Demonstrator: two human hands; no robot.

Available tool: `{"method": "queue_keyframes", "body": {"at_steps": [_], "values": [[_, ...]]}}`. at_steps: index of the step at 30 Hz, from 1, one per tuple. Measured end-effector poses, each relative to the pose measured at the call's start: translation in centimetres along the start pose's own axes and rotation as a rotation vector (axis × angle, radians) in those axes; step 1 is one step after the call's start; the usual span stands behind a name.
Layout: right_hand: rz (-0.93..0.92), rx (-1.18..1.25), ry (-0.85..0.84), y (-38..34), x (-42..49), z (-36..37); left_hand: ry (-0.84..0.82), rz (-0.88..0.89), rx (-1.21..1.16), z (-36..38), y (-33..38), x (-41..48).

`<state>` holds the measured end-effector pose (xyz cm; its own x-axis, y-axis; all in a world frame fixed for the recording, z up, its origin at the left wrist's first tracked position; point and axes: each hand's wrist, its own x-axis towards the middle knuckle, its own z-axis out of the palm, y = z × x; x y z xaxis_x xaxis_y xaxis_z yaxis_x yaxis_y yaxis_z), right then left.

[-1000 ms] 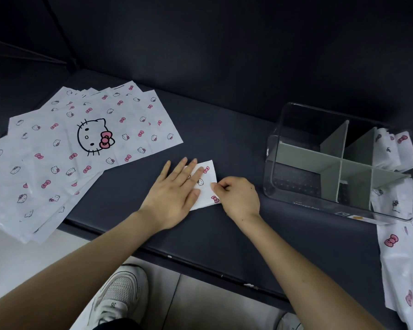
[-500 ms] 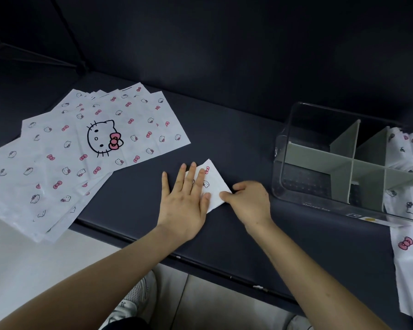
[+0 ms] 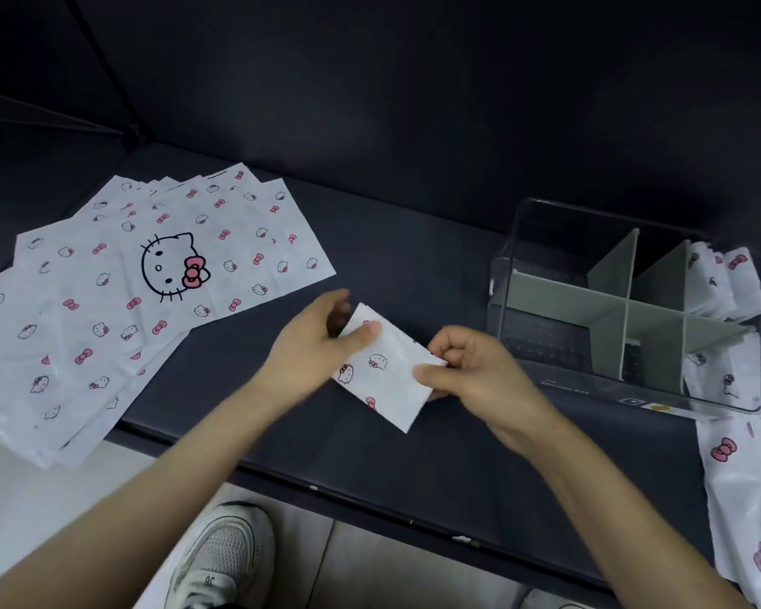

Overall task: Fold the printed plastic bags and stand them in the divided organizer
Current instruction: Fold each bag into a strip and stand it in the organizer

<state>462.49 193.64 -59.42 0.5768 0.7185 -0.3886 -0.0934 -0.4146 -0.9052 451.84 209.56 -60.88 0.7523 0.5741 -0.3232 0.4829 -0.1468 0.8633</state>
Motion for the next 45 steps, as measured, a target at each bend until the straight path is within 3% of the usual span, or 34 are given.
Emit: {"method": "queue_keyframes", "body": {"at_steps": [2, 4, 11, 16, 20, 23, 25, 30, 39, 45], "values": [[-0.015, 0.032, -0.049, -0.8, -1.1, -2.1, -0.231, -0.021, -0.232, -0.4, 2.1, -0.3], [-0.031, 0.079, 0.005, -1.2, -2.0, -4.1, -0.316, 0.013, -0.324, 0.3, 3.7, -0.8], [-0.004, 0.449, 0.265, 0.0, -6.3, -9.3, -0.301, -0.002, -0.503, 6.7, 9.4, -0.8], [-0.067, 0.709, 0.638, 1.5, -8.1, -13.2, -0.432, 0.071, -0.330, 12.1, 14.3, 0.6], [-0.124, 0.724, 0.915, 2.1, -9.9, -17.6, -0.286, 0.479, 0.147, 17.2, 17.5, 3.3], [-0.144, 0.659, 1.105, 3.0, -11.1, -20.7, -0.163, 0.846, 0.485, 21.2, 19.2, 5.3], [-0.163, 0.613, 1.217, 3.6, -11.5, -22.4, -0.182, 1.004, 0.637, 23.8, 20.1, 6.5], [-0.263, 0.514, 1.336, 4.0, -11.3, -24.7, -0.325, 1.078, 1.148, 27.5, 20.9, 8.7], [-0.405, 0.059, 1.273, 2.7, -5.9, -25.4, -0.298, 1.095, 0.942, 25.3, 18.7, 9.6], [-0.360, -0.445, 1.126, 3.3, -3.3, -25.6, -0.301, 1.073, 0.983, 25.3, 18.4, 9.5]]}}
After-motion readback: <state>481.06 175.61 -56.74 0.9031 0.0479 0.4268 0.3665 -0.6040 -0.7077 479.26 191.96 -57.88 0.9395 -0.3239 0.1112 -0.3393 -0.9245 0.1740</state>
